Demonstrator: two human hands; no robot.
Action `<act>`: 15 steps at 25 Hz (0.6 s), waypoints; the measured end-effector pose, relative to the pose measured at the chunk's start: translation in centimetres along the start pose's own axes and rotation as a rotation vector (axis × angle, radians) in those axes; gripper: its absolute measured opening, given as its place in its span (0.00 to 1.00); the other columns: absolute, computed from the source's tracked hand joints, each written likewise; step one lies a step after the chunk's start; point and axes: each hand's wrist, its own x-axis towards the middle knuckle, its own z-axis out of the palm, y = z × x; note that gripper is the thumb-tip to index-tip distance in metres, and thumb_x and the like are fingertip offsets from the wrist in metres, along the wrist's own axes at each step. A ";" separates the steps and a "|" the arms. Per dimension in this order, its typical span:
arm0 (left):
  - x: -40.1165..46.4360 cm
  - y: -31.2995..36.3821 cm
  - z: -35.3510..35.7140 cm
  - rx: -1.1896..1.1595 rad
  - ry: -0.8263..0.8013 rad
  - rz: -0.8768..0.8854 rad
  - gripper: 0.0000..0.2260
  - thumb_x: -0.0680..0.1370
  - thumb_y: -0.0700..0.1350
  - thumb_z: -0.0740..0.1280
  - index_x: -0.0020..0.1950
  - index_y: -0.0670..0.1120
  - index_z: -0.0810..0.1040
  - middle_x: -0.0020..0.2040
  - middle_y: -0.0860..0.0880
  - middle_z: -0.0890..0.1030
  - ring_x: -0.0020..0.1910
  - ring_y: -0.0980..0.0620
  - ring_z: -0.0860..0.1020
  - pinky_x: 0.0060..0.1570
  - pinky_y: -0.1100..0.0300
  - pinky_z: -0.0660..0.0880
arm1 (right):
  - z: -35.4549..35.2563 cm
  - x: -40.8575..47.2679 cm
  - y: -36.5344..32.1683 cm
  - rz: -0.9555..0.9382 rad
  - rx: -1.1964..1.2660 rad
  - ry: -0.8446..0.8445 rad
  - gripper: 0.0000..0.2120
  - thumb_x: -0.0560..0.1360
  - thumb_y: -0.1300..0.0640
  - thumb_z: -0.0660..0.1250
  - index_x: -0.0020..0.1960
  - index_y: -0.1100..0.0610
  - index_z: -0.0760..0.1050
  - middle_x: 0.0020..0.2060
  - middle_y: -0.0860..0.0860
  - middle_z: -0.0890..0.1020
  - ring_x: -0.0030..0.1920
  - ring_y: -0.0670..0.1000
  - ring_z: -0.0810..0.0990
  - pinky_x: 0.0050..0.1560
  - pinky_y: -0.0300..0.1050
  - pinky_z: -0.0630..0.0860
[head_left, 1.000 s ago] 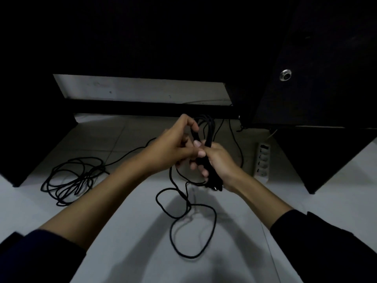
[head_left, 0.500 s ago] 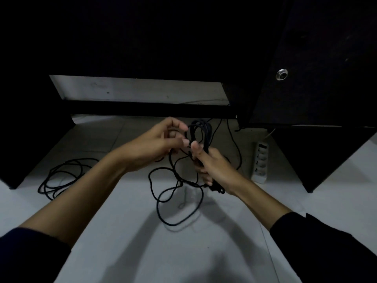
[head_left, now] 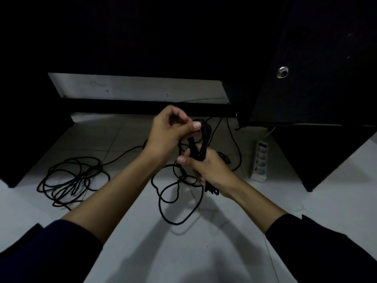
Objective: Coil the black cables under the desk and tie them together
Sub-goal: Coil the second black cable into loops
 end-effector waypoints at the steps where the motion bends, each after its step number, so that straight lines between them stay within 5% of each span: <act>1: 0.1 0.0 0.0 0.004 0.004 0.015 0.11 0.73 0.31 0.70 0.43 0.42 0.70 0.40 0.46 0.75 0.40 0.54 0.81 0.43 0.62 0.79 | 0.1 0.0 -0.2 0.017 0.040 0.000 0.09 0.75 0.55 0.70 0.44 0.59 0.72 0.23 0.44 0.73 0.19 0.42 0.66 0.21 0.35 0.63; 8: 0.0 -0.4 1.1 -0.081 0.062 0.042 0.11 0.73 0.30 0.70 0.43 0.42 0.70 0.38 0.46 0.76 0.39 0.55 0.81 0.45 0.60 0.81 | 1.0 -0.2 0.0 0.058 0.220 -0.015 0.04 0.78 0.57 0.67 0.46 0.57 0.77 0.22 0.51 0.66 0.18 0.46 0.61 0.20 0.40 0.58; 12: 0.0 -1.0 0.6 0.202 0.059 0.198 0.09 0.74 0.40 0.72 0.47 0.44 0.72 0.44 0.48 0.78 0.45 0.52 0.80 0.47 0.57 0.80 | 1.0 -0.3 0.2 0.108 0.255 0.005 0.07 0.80 0.55 0.63 0.50 0.58 0.76 0.24 0.53 0.69 0.19 0.45 0.61 0.21 0.40 0.59; 15: -0.6 -1.8 0.3 0.393 0.182 0.272 0.10 0.77 0.52 0.68 0.53 0.49 0.73 0.50 0.51 0.78 0.51 0.53 0.78 0.48 0.58 0.76 | 0.4 0.0 0.5 0.121 0.323 0.031 0.09 0.80 0.52 0.64 0.52 0.57 0.76 0.34 0.58 0.71 0.20 0.45 0.61 0.20 0.38 0.60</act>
